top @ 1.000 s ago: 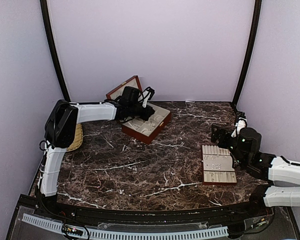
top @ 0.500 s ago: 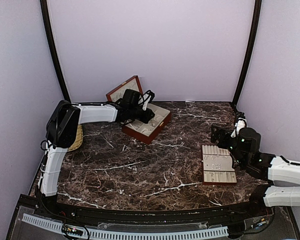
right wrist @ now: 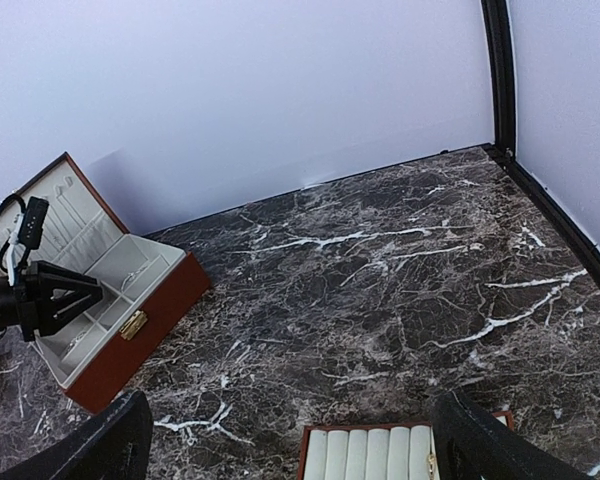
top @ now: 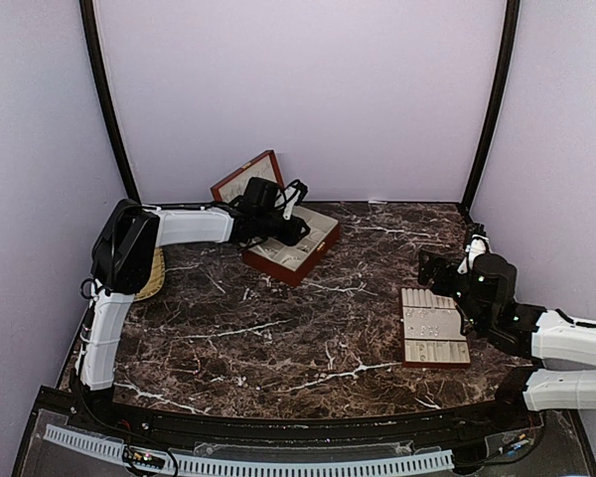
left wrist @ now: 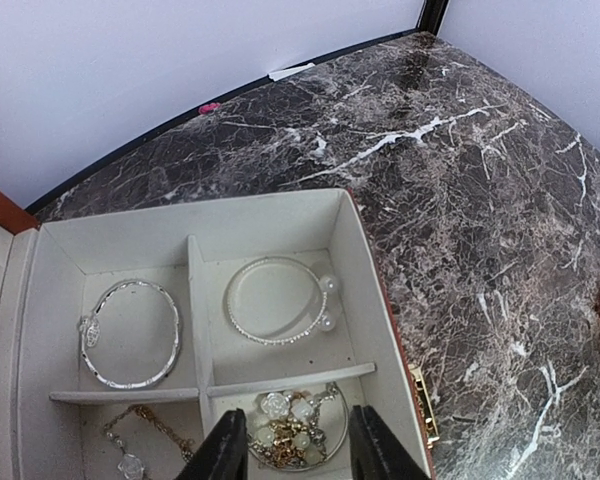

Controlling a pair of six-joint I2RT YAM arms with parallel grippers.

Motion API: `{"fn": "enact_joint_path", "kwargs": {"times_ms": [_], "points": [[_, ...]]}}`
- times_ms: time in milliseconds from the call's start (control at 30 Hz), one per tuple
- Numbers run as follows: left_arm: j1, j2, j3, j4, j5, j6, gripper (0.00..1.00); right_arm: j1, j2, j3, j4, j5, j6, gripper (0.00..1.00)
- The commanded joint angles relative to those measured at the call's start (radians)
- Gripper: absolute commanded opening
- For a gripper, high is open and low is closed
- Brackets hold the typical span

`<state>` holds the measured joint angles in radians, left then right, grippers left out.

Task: Organize the mixed jewelry
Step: Place the bracelet in the bracelet compartment.

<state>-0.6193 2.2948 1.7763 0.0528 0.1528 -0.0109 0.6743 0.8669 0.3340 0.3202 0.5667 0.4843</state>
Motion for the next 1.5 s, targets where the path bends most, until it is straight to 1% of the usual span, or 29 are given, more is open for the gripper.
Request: {"fn": "enact_joint_path", "kwargs": {"times_ms": [0,67,133,267,400,533,600,667,700,767,833,867,967,1033,1167,1333,1467], "points": [[0.001,-0.031,0.037,-0.063,0.017,0.001,0.43,0.004,-0.008,0.014,0.020,0.012,0.005,0.98],[0.000,-0.080,0.030,-0.096,0.019,-0.009,0.46,0.003,-0.016,0.014,0.013,0.013,0.006,0.99],[0.000,-0.143,-0.015,-0.096,0.026,-0.028,0.49,0.004,-0.024,0.016,0.007,0.013,0.006,0.98],[-0.001,-0.311,-0.223,-0.056,0.040,-0.062,0.52,0.004,-0.036,0.020,-0.011,0.012,0.006,0.98],[-0.002,-0.475,-0.404,-0.060,0.008,-0.087,0.53,0.004,-0.032,0.031,-0.052,0.004,0.015,0.99],[-0.001,-0.619,-0.542,-0.129,-0.017,-0.112,0.53,0.004,-0.029,0.059,-0.144,0.002,0.050,0.98],[0.000,-0.681,-0.579,-0.175,-0.030,-0.123,0.57,0.002,-0.032,0.077,-0.214,0.005,0.081,0.98],[0.003,-0.732,-0.589,-0.223,-0.032,-0.129,0.62,-0.012,-0.031,0.100,-0.305,0.010,0.135,0.98],[0.006,-0.756,-0.584,-0.254,-0.021,-0.126,0.65,-0.028,-0.031,0.111,-0.382,0.006,0.159,0.98],[0.019,-0.780,-0.559,-0.299,0.007,-0.117,0.70,-0.068,-0.032,0.126,-0.463,-0.018,0.198,0.99],[0.040,-0.784,-0.520,-0.342,0.049,-0.104,0.74,-0.135,-0.036,0.132,-0.511,-0.080,0.218,0.98],[0.054,-0.781,-0.496,-0.363,0.070,-0.093,0.76,-0.179,-0.036,0.130,-0.522,-0.143,0.223,0.99],[0.074,-0.762,-0.443,-0.396,0.099,-0.055,0.76,-0.300,-0.025,0.111,-0.518,-0.274,0.229,0.98],[0.078,-0.749,-0.425,-0.390,0.095,-0.030,0.77,-0.367,0.001,0.103,-0.520,-0.328,0.236,0.98],[0.078,-0.737,-0.435,-0.381,0.096,-0.014,0.77,-0.484,0.068,0.082,-0.506,-0.430,0.264,0.98],[0.077,-0.773,-0.509,-0.372,0.040,0.005,0.77,-0.507,0.098,0.048,-0.510,-0.441,0.277,0.98],[0.076,-0.780,-0.511,-0.366,0.034,0.005,0.77,-0.507,0.099,0.012,-0.468,-0.483,0.274,0.98]]}}
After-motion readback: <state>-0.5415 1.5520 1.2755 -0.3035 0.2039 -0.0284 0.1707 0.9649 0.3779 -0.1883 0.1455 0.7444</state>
